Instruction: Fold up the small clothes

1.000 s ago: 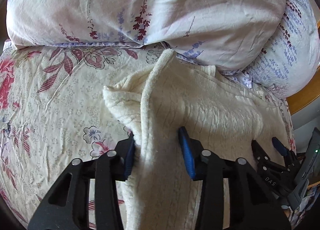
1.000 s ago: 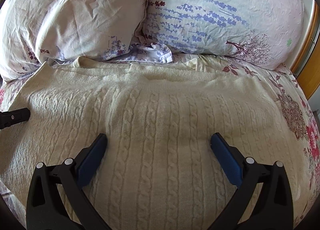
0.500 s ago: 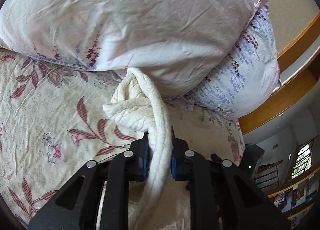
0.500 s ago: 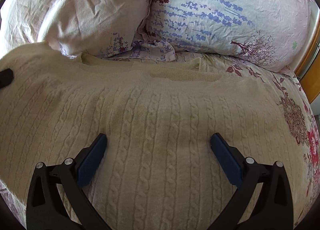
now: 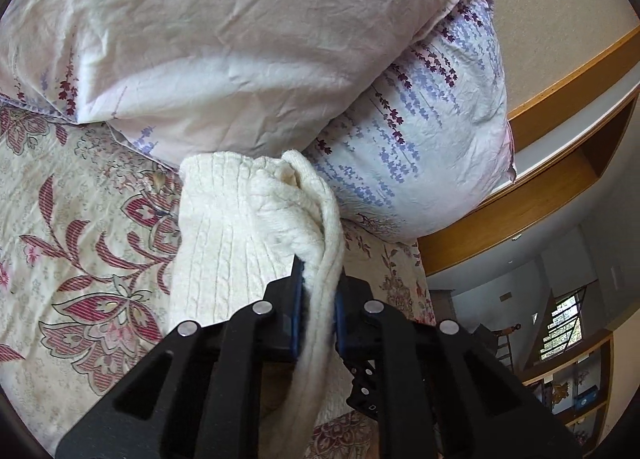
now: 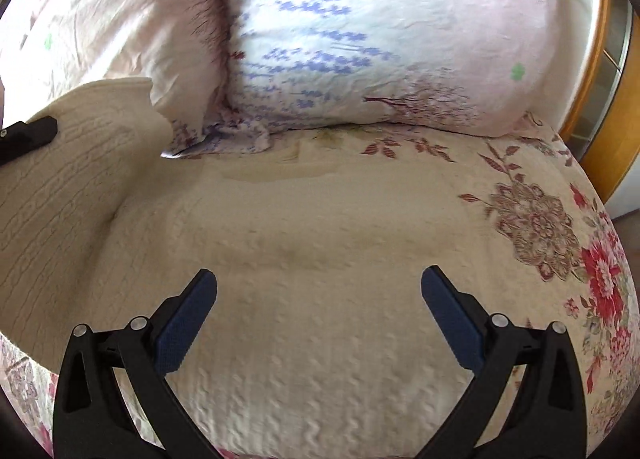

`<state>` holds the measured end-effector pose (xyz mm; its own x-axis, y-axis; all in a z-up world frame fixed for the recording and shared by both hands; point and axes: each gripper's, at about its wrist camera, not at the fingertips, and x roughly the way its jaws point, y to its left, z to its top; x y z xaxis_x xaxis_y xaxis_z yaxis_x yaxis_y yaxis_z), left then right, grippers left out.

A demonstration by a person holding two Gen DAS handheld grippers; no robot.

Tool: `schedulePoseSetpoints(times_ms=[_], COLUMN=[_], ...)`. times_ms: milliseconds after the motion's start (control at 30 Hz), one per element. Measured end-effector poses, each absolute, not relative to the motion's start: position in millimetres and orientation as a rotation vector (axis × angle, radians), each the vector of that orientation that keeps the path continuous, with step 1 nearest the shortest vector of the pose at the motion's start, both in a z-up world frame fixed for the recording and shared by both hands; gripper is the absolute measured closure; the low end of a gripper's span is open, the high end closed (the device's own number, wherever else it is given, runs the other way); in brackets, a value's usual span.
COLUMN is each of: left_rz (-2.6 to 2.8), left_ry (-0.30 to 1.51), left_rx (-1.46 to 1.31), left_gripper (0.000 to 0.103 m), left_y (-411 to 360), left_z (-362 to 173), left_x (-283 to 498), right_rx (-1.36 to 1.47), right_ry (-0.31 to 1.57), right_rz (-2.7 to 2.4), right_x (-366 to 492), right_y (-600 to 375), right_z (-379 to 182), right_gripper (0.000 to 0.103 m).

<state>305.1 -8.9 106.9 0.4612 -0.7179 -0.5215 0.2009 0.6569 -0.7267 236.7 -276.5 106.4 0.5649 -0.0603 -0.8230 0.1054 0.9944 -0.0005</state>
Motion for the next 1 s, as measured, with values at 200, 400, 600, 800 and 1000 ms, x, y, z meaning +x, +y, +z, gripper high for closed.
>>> schedulePoseSetpoints(times_ms=[200, 400, 600, 800, 1000], left_rz=[-0.780, -0.865, -1.084, -0.780, -0.533], left_ry=[0.933, 1.102, 1.122, 0.834, 0.743], left_rx=[-0.699, -0.722, -0.895, -0.576, -0.369], left_gripper=[0.092, 0.090, 0.041, 0.015, 0.009], left_y=[-78.0, -158.6, -149.4, -79.1, -42.0], left_z=[102.8, 48.1, 44.9, 99.5, 78.6], left_x=[307.3, 309.0, 303.9, 277.8, 262.9], right_rx=[0.204, 0.349, 0.605, 0.659, 0.730], right_ry=[0.928, 0.922, 0.831, 0.750, 0.940], right_rz=[-0.166, -0.179, -0.043, 0.135, 0.218], right_x=[208.9, 197.7, 187.1, 192.9, 224.8], right_y=[-340.4, -386.2, -423.4, -422.9, -406.4], right_z=[113.8, 107.6, 106.8, 123.1, 103.7], right_gripper=[0.001, 0.001, 0.001, 0.001, 0.031])
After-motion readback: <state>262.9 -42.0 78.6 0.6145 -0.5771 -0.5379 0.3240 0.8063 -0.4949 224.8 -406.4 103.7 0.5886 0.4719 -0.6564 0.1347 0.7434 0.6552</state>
